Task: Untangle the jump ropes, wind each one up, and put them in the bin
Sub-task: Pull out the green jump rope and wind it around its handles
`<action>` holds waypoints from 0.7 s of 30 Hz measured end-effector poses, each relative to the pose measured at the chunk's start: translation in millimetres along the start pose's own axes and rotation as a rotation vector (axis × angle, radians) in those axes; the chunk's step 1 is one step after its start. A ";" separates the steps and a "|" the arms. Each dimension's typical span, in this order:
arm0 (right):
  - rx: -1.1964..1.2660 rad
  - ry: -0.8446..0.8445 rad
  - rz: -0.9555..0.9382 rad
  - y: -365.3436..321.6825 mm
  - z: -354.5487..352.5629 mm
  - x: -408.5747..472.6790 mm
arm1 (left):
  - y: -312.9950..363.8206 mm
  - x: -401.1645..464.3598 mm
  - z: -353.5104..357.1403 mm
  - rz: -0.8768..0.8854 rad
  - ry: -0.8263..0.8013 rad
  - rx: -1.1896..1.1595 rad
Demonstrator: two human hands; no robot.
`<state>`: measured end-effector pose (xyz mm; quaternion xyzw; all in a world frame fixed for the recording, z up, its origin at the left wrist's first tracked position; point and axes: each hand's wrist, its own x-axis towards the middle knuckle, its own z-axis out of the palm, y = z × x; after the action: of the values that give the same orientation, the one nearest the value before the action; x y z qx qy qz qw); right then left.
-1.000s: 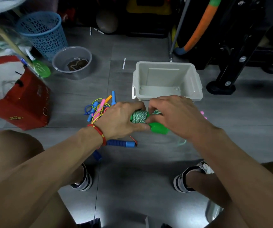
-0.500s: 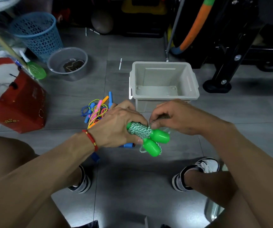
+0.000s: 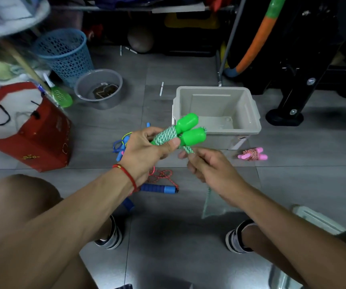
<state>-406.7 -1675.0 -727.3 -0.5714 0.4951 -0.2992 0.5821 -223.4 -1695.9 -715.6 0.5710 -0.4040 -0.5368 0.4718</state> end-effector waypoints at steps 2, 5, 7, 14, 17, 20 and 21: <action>0.033 0.045 0.084 -4.6 11.4 -3.4 | -3.5 3.6 2.1 -0.061 0.070 0.001; 0.036 0.104 0.162 -13.1 23.2 -5.3 | -11.7 6.5 4.3 -0.046 0.139 0.045; -0.015 0.131 0.165 -20.5 24.6 -4.2 | -13.8 8.0 4.8 0.043 0.160 0.155; 0.065 0.318 0.175 -45.3 18.5 2.0 | -12.5 -0.8 16.9 0.684 0.275 0.758; 0.205 0.388 0.239 -54.0 17.8 0.3 | -18.1 0.0 19.2 0.891 0.284 0.858; 0.345 0.445 0.288 -60.5 15.1 2.2 | -20.3 -2.0 18.7 1.015 0.244 0.880; 0.360 0.469 0.289 -60.7 14.1 4.1 | -21.3 -3.3 19.9 1.060 0.222 0.903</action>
<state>-379.2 -1683.7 -672.0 -0.2989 0.6307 -0.4196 0.5803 -244.4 -1689.9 -735.1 0.4887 -0.7605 0.0467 0.4251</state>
